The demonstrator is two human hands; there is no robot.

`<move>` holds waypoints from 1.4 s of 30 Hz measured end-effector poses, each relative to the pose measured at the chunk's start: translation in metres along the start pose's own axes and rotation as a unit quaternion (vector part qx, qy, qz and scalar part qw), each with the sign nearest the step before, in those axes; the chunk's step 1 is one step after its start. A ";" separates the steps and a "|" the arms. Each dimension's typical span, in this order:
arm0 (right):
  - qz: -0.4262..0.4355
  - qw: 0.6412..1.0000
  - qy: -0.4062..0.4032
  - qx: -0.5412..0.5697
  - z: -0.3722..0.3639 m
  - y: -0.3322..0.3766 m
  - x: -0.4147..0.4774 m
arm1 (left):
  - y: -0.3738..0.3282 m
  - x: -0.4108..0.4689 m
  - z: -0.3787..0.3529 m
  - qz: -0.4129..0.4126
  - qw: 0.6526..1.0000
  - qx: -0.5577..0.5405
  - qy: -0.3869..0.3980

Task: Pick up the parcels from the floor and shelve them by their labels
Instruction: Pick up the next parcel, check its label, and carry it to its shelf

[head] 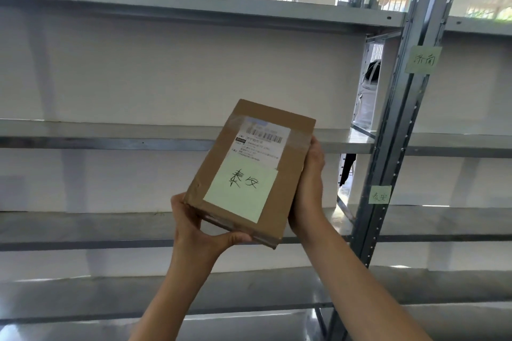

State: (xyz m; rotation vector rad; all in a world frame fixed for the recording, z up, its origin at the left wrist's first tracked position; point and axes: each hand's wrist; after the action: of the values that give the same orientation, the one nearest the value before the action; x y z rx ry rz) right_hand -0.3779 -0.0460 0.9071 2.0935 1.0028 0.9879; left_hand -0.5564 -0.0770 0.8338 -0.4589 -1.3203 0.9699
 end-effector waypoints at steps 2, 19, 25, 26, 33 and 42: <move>0.006 0.998 0.057 -0.008 -0.007 0.000 -0.011 | -0.003 -0.002 -0.005 0.024 0.999 -0.001 -0.026; -0.086 0.989 0.110 0.045 0.009 -0.010 -0.023 | -0.015 0.014 0.005 0.120 0.968 -0.219 0.007; -0.090 0.988 0.117 0.053 0.002 -0.008 -0.021 | -0.004 0.009 0.015 0.049 0.991 -0.119 0.031; -0.092 0.987 0.123 0.052 0.002 -0.009 -0.022 | 0.001 0.006 0.016 0.045 0.991 -0.116 0.038; -0.143 0.970 0.186 0.062 -0.003 -0.016 -0.024 | 0.003 0.010 0.022 0.080 0.986 -0.146 0.003; -0.214 0.939 0.230 0.140 -0.031 -0.036 -0.024 | -0.011 0.003 0.042 0.123 0.986 -0.061 -0.097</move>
State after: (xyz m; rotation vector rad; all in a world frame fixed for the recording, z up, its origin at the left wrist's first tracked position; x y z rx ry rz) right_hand -0.4269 -0.0409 0.8879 1.7587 1.8390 1.1778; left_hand -0.5927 -0.0905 0.8542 -0.6462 -1.5288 1.1645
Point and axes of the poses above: each hand's wrist, its own x-axis towards the middle knuckle, its own z-axis out of the back of the hand, y = z × x, and after that the axes turned 15 degrees about x, right-handed
